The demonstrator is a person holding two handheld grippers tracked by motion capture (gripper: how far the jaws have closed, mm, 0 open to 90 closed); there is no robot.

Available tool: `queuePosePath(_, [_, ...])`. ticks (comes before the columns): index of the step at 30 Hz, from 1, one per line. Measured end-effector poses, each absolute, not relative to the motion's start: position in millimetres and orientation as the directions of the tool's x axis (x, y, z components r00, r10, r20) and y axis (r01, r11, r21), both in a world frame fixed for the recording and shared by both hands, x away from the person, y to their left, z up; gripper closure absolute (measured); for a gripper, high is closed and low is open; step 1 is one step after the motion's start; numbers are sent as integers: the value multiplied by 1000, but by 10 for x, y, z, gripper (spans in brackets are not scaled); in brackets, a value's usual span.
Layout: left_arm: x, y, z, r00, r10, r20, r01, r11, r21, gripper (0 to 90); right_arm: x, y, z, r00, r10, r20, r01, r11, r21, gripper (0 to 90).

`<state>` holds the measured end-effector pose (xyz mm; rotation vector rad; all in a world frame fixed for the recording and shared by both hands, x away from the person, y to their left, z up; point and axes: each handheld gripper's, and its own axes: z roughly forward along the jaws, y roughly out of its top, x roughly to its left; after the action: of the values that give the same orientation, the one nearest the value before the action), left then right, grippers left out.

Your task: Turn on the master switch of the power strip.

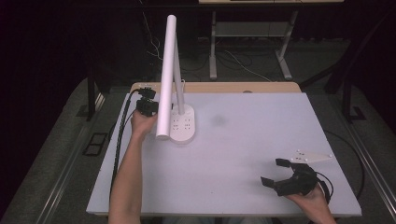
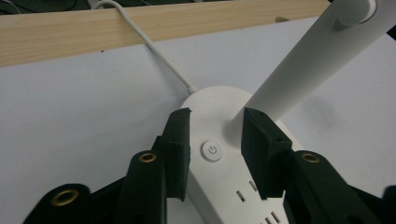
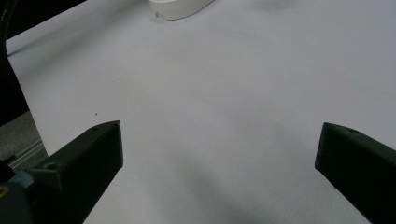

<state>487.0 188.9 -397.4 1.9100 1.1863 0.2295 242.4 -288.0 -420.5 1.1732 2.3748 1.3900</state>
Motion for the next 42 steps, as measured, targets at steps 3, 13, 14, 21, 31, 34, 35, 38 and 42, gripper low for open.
queuePosePath(3, [4877,1858,-4001,537,798,-275,649,-182,739,656,2423,-2881,-4205,-682,689,245,551,265,791,4])
queuePosePath(13, [4900,1770,-4091,535,797,-280,660,-187,728,796,2426,-2883,-4208,-683,688,243,551,268,790,4])
queuePosePath(14, [4903,1763,-4099,535,796,-282,660,-186,728,808,2426,-2883,-4209,-684,688,244,551,268,790,4])
queuePosePath(21, [4909,1725,-4139,530,800,-281,667,-189,721,871,2425,-2884,-4209,-685,687,241,550,270,790,3])
queuePosePath(31, [4923,1714,-4188,524,807,-272,684,-209,698,895,2428,-2886,-4212,-685,687,242,550,270,790,3])
queuePosePath(34, [4925,1709,-4215,514,813,-272,690,-204,695,896,2427,-2887,-4212,-685,687,243,550,269,790,3])
queuePosePath(35, [4925,1713,-4219,514,812,-277,690,-201,695,896,2428,-2887,-4213,-684,688,243,550,269,791,4])
queuePosePath(38, [4931,1718,-4225,510,814,-279,690,-194,697,896,2430,-2888,-4213,-684,687,243,551,269,790,3])
queuePosePath(42, [4942,1717,-4247,501,801,-327,706,-159,690,899,2431,-2888,-4213,-684,686,247,554,269,788,4])
